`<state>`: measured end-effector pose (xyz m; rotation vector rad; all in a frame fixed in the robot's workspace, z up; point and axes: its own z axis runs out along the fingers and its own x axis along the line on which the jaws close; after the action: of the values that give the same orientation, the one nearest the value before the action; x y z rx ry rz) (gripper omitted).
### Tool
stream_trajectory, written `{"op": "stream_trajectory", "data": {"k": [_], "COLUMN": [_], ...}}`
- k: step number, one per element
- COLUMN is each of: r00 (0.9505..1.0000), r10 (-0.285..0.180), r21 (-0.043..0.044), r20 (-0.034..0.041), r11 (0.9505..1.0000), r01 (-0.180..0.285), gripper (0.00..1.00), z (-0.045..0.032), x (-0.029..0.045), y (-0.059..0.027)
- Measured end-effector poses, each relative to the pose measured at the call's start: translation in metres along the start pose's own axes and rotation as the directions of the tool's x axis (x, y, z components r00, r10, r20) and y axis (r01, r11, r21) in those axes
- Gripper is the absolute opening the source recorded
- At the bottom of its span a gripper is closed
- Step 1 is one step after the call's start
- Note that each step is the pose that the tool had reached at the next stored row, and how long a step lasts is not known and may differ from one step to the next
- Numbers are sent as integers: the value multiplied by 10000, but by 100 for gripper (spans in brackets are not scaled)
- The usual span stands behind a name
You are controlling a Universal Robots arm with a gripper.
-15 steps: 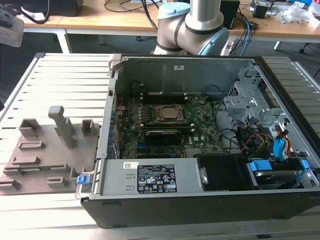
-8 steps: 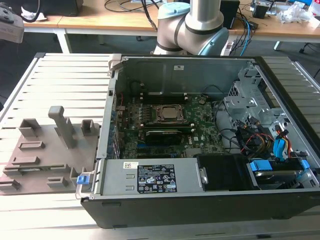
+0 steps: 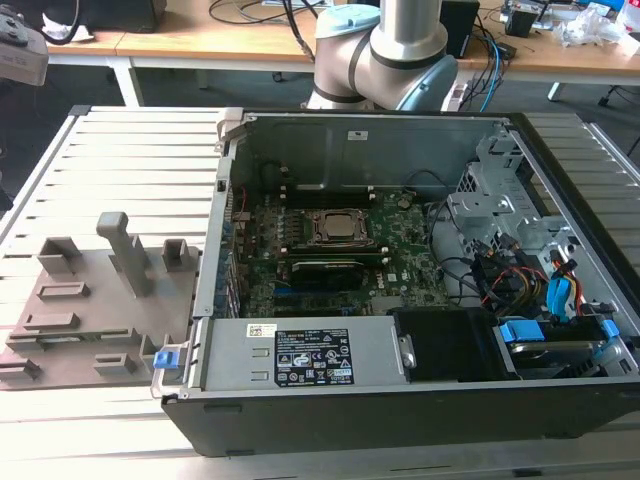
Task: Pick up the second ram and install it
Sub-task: 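Pick up the second ram and move it above second insertion slot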
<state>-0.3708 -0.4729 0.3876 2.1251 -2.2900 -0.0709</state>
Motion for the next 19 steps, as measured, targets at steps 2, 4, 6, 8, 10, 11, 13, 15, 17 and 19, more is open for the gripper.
{"op": "stream_trajectory", "data": {"k": [2, 4, 6, 8, 10, 11, 13, 15, 17, 19], "r00": [10000, 10000, 10000, 10000, 10000, 10000, 10000, 10000, 10000, 10000], "r10": [0, 0, 0, -1, -5, -7, -9, -8, -8, -9], "r21": [0, 0, 0, 0, 0, 0, 0, 0, 0, 1], "r20": [3, 3, 3, 2, 2, 1, 1, 2, -10, -15], "r11": [10000, 10000, 10000, 10000, 10000, 10000, 10000, 10000, 10000, 10000], "r01": [0, 0, 0, 1, 5, 7, 9, 8, 8, 9], "gripper": [36, 36, 36, 36, 36, 36, 36, 36, 36, 36], "z": [0, 0, 4, 43, 62, 76, 108, 126, 151, 167], "x": [0, 2, 5, 6, 7, 7, 9, 9, 10, 10], "y": [0, 0, -1, -2, -4, -4, -6, -6, -8, -9]}}
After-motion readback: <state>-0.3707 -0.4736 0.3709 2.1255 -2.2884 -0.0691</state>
